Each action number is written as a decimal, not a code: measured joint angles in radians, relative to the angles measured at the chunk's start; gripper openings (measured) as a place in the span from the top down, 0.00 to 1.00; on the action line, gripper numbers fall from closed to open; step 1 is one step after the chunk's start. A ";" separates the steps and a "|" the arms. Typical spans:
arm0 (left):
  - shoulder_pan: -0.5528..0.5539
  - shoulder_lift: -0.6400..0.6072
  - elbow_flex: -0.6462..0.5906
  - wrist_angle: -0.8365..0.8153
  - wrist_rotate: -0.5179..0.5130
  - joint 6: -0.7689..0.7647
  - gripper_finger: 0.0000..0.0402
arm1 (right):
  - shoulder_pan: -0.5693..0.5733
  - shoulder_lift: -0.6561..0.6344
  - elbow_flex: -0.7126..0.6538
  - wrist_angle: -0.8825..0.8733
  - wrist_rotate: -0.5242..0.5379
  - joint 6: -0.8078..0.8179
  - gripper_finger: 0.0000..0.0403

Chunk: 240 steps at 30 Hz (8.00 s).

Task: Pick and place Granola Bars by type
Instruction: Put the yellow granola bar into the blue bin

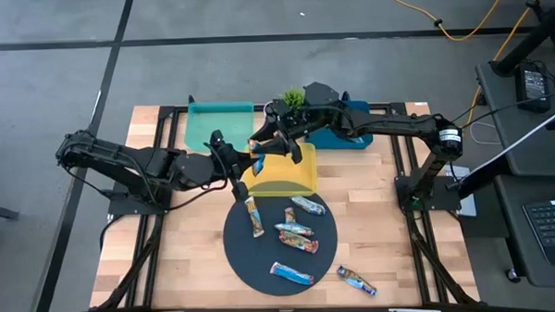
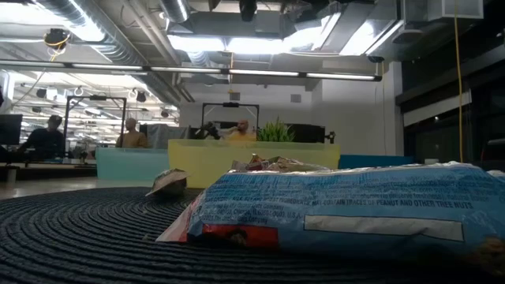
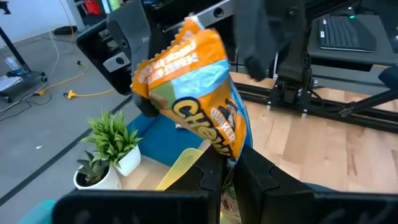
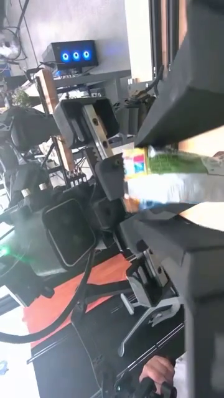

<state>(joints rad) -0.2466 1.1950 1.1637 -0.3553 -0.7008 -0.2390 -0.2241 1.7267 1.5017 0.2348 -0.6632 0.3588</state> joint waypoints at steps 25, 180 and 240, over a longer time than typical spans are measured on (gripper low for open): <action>-0.054 -0.125 -0.001 -0.016 0.131 -0.060 0.73 | -0.001 0.000 0.001 0.000 0.006 -0.005 0.75; -0.216 0.528 -0.128 -0.090 0.359 -1.306 0.64 | -0.325 -0.351 0.000 -0.886 0.171 -0.918 0.61; -0.113 0.605 -0.104 -0.107 0.520 -1.421 0.85 | -0.318 -0.351 0.000 -1.009 0.154 -0.912 0.61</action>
<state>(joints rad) -0.3595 1.8003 1.0599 -0.4626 -0.1805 -1.6599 -0.5419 1.3762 1.5012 -0.7743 -0.5090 -0.5529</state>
